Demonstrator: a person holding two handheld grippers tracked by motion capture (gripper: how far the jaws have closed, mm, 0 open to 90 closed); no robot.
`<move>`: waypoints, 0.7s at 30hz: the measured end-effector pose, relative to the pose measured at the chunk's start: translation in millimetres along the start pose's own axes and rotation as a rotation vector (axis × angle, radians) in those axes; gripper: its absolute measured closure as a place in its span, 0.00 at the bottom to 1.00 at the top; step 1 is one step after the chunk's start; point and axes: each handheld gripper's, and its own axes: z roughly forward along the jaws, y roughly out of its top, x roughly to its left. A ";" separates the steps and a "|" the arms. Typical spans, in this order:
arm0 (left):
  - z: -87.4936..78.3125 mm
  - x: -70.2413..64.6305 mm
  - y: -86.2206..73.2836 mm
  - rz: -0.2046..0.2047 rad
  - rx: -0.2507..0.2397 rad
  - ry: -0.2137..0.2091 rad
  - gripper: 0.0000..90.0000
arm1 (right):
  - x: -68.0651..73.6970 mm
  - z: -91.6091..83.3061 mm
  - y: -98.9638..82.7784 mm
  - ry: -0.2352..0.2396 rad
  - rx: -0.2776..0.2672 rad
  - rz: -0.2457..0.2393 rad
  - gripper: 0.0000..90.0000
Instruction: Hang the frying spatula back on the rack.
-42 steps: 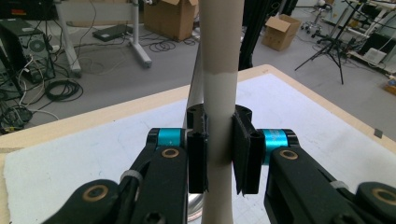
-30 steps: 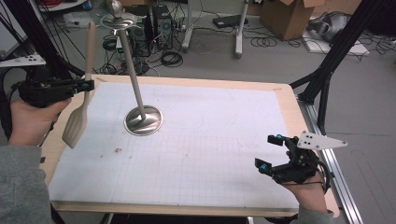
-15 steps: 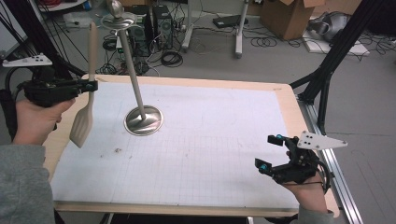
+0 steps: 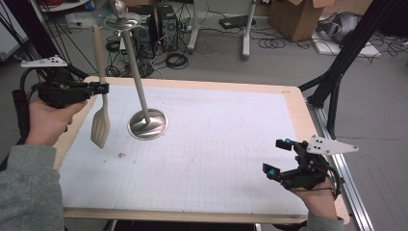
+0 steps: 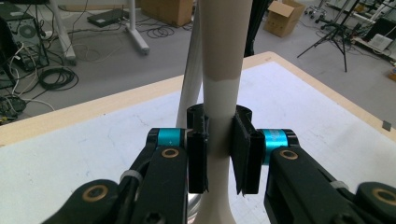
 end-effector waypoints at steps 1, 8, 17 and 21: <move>1.1 0.0 0.2 0.000 0.000 -0.001 0.86 | -0.2 -0.7 -0.1 -0.002 -0.001 0.001 0.02; 6.2 -0.8 1.4 -0.002 0.005 0.020 0.86 | 0.2 0.4 -0.2 0.001 0.003 0.002 0.02; 13.3 0.9 4.0 0.002 0.018 0.036 0.86 | 0.4 0.8 -0.5 0.001 0.005 0.002 0.02; 16.5 0.4 4.3 0.003 0.018 0.035 0.86 | -0.7 -1.8 -0.8 -0.003 -0.002 0.006 0.02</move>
